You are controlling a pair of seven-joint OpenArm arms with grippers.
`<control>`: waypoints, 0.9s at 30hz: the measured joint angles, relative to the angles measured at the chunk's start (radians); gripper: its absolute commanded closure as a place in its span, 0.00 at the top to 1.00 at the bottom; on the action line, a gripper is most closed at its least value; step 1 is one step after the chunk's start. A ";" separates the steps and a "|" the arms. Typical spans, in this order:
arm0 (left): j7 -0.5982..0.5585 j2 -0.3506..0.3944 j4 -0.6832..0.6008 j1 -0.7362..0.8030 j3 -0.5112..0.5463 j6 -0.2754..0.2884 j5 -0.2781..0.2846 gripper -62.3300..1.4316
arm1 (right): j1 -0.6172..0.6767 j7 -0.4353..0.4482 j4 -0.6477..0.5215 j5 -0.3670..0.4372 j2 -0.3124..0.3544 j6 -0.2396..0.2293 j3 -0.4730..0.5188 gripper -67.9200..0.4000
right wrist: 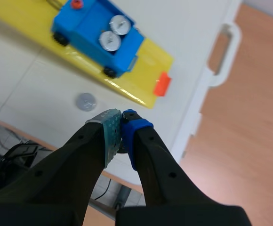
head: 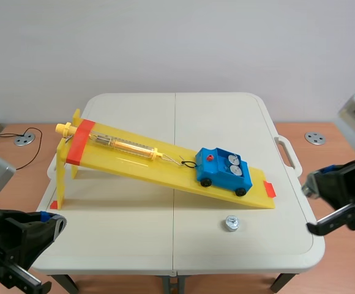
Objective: Place the four metal weights on the blue cart on the ramp.
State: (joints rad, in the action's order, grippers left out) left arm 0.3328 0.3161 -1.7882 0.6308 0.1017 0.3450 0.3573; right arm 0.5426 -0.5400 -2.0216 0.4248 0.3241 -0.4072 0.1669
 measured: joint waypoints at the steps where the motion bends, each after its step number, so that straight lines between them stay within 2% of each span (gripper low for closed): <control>1: 0.000 0.000 0.000 0.000 0.000 0.000 0.000 0.07 | -0.002 -0.002 -0.005 0.007 0.000 0.002 0.028 0.02; 5: 0.000 0.000 0.000 0.000 0.000 0.000 0.000 0.07 | -0.045 -0.009 -0.002 0.010 -0.003 0.037 0.089 0.02; 9: 0.000 0.000 0.000 0.000 0.000 0.000 0.000 0.07 | -0.140 -0.008 0.031 0.010 -0.035 0.046 0.070 0.02; 13: 0.000 0.000 0.000 0.000 0.000 0.000 0.000 0.07 | -0.252 -0.008 0.121 -0.018 -0.074 0.046 -0.008 0.02; 20: 0.000 0.000 0.000 0.000 0.000 0.000 0.000 0.07 | -0.413 0.018 0.325 -0.126 -0.138 0.056 -0.178 0.02; 27: 0.000 0.000 0.000 0.000 0.000 0.000 0.000 0.07 | -0.525 0.027 0.479 -0.217 -0.196 0.087 -0.261 0.02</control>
State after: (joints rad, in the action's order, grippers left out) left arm 0.3328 0.3161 -1.7882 0.6308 0.1017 0.3450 0.3573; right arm 0.0174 -0.5125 -1.5425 0.2073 0.1284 -0.3206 -0.0940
